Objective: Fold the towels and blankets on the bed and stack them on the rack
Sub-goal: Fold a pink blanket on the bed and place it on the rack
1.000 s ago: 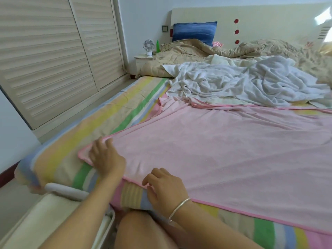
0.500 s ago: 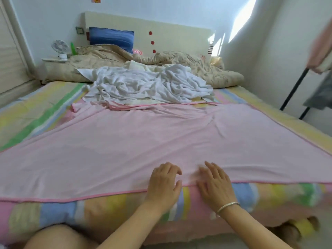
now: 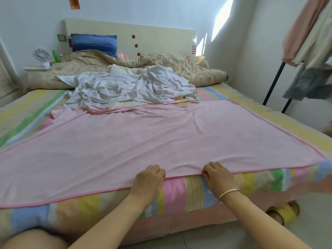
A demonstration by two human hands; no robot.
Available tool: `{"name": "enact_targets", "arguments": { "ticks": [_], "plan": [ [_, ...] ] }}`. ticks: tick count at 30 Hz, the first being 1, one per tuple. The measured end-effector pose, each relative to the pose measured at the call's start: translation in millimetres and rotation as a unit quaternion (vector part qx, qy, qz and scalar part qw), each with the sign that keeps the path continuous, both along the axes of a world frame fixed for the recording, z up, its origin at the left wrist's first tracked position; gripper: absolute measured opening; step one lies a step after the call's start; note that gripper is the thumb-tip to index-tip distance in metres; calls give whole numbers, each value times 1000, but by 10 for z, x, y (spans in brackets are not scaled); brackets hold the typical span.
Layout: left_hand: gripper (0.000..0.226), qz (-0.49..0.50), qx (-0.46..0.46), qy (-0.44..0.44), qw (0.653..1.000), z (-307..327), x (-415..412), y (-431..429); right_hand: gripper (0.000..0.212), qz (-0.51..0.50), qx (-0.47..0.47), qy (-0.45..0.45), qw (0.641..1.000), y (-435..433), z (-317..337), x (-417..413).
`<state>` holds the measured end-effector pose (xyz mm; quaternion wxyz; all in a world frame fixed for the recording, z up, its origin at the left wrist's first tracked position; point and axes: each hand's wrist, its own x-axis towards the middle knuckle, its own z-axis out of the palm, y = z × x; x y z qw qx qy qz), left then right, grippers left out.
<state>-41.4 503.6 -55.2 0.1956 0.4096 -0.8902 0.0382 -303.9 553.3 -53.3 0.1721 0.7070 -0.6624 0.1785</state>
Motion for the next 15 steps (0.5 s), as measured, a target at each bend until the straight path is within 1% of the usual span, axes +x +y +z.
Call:
{"name": "enact_targets", "arguments": {
  "ticks": [1,4,5,7,9,11,13,14,15],
  "plan": [
    [23,-15,6,7,1000,-4,15,9,28,8,5,-13,1000,24,2,-24],
    [8,-53,41,32,997,7,32,115,11,22,1,-30,999,188,-76,-84],
    [3,-62,49,28,996,5,29,150,10,22,4,-31,999,260,-110,-89],
    [17,-74,78,8,994,12,22,203,10,21,9,-37,999,365,-198,-108],
    [26,-75,92,10,993,58,19,214,11,10,16,-45,999,401,-213,-108],
    [24,-66,101,20,992,92,24,196,13,0,13,-55,998,381,-155,-82],
    [20,-44,101,45,993,122,25,205,9,-14,-1,-68,998,364,-56,-19],
    [21,-28,91,64,993,121,26,205,10,-23,-6,-82,996,344,-12,18],
    [25,-11,78,80,994,107,42,199,16,-37,-2,-94,995,321,23,73]
  ]
}}
